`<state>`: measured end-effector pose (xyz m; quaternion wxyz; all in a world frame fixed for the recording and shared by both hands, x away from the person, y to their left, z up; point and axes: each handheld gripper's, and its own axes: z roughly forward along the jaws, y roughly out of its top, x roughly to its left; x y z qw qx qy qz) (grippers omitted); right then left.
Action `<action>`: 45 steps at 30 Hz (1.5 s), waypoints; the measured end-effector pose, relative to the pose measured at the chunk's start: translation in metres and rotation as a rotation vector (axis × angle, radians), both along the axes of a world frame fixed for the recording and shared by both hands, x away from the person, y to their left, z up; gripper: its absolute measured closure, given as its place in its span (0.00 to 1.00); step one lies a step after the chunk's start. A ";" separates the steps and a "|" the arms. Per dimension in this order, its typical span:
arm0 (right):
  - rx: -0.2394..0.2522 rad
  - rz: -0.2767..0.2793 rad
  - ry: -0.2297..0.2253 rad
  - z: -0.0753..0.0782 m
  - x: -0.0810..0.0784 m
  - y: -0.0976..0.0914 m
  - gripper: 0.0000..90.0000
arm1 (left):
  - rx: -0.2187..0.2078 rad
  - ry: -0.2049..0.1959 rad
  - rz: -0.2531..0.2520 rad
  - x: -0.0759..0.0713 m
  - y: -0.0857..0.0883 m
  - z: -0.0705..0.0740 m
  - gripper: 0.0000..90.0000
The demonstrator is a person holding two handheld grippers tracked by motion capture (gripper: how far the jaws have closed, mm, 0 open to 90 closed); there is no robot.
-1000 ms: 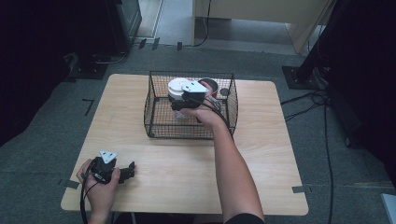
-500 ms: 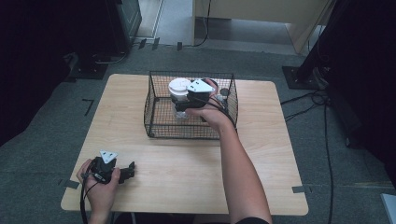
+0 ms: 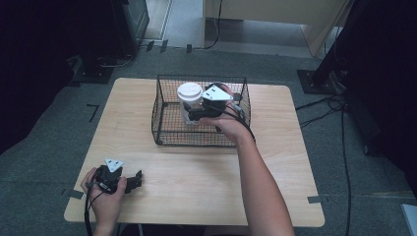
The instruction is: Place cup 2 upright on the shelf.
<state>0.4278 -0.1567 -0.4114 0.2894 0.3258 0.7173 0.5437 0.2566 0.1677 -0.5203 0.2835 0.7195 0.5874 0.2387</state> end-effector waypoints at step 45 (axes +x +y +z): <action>0.070 -0.181 -0.042 0.002 -0.121 -0.069 0.04 | -0.001 -0.002 0.001 0.000 0.000 0.000 0.00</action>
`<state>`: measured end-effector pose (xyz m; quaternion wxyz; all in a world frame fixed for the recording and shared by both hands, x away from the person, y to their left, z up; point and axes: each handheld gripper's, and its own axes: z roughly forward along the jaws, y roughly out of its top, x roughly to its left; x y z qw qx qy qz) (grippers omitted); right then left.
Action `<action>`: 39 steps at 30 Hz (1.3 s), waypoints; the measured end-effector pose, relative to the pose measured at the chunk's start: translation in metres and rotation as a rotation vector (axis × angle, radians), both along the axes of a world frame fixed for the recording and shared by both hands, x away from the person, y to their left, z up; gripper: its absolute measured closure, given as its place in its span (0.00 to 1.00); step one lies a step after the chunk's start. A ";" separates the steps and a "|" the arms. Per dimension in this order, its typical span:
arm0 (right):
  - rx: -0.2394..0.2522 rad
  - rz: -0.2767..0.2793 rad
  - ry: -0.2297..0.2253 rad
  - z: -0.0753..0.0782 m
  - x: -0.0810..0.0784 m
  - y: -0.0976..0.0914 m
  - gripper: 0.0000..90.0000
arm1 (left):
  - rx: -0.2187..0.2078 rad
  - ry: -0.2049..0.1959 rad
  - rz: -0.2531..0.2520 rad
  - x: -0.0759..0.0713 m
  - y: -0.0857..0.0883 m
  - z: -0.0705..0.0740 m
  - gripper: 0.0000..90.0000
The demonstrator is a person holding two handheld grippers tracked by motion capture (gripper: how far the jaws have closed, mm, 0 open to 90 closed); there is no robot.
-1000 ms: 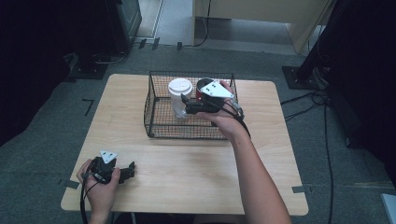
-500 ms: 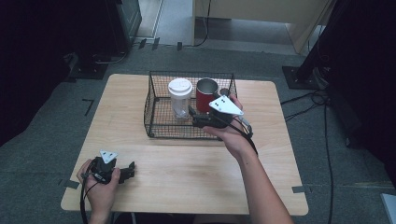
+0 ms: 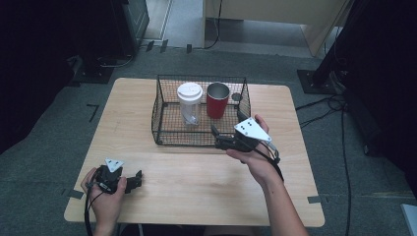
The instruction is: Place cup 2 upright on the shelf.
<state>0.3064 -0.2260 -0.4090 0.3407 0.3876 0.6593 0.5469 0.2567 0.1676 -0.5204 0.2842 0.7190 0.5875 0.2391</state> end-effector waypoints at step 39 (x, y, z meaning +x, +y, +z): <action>0.048 -0.188 0.072 -0.066 -0.088 -0.131 0.00 | 0.002 0.001 -0.002 0.000 0.000 0.000 0.00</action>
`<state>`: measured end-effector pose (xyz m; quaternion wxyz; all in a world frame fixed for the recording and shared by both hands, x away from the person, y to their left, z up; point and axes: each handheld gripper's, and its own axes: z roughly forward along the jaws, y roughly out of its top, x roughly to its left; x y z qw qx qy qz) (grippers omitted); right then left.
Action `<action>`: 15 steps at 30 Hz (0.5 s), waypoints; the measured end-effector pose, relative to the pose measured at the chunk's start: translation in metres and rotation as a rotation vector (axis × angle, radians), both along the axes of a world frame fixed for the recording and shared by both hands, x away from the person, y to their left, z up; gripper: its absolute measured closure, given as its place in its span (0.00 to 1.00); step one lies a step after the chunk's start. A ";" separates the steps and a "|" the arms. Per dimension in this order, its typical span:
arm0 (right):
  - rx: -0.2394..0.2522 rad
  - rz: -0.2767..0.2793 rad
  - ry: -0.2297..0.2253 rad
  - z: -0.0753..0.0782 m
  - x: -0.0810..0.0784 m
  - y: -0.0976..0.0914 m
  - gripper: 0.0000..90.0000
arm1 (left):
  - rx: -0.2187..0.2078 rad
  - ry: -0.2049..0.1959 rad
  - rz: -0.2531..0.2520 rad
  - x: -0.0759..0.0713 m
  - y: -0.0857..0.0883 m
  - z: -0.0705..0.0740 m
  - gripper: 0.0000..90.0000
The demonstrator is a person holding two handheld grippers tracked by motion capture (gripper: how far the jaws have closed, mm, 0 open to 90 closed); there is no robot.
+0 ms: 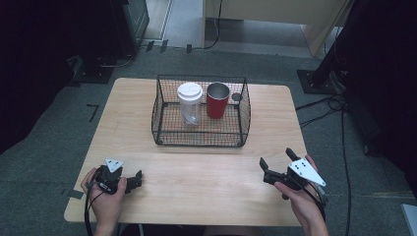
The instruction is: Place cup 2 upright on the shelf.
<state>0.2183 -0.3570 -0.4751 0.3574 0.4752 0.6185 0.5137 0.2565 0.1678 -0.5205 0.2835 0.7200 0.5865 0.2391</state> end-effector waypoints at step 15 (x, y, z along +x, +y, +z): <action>-0.049 -0.176 0.115 -0.029 -0.024 -0.045 0.00 | 0.001 0.000 -0.001 0.000 0.000 0.000 0.00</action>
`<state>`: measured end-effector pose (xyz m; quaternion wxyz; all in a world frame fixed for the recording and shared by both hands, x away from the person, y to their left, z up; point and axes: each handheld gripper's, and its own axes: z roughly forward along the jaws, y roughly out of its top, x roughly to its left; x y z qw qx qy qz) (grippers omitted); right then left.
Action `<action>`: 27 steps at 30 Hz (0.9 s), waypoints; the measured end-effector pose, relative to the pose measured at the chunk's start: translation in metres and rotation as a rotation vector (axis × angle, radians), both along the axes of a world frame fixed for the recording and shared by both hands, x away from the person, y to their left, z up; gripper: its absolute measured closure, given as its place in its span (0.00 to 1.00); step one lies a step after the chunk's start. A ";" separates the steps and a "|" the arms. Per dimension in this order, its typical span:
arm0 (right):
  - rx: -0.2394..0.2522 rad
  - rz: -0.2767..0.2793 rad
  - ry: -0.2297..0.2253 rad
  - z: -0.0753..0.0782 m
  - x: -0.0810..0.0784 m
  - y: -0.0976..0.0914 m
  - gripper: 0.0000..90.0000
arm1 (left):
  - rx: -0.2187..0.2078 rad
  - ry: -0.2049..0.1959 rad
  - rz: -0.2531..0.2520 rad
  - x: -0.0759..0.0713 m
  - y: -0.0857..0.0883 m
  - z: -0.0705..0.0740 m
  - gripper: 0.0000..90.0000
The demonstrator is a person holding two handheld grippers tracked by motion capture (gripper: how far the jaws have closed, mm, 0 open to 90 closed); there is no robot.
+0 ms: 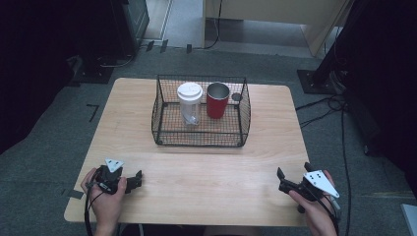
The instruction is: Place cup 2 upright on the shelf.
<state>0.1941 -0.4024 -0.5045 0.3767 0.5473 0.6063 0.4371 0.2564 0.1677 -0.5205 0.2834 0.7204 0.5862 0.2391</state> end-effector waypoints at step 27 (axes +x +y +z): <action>-0.178 -0.118 0.332 -0.022 0.000 -0.020 0.06 | 0.000 0.000 0.001 0.000 0.000 0.000 0.00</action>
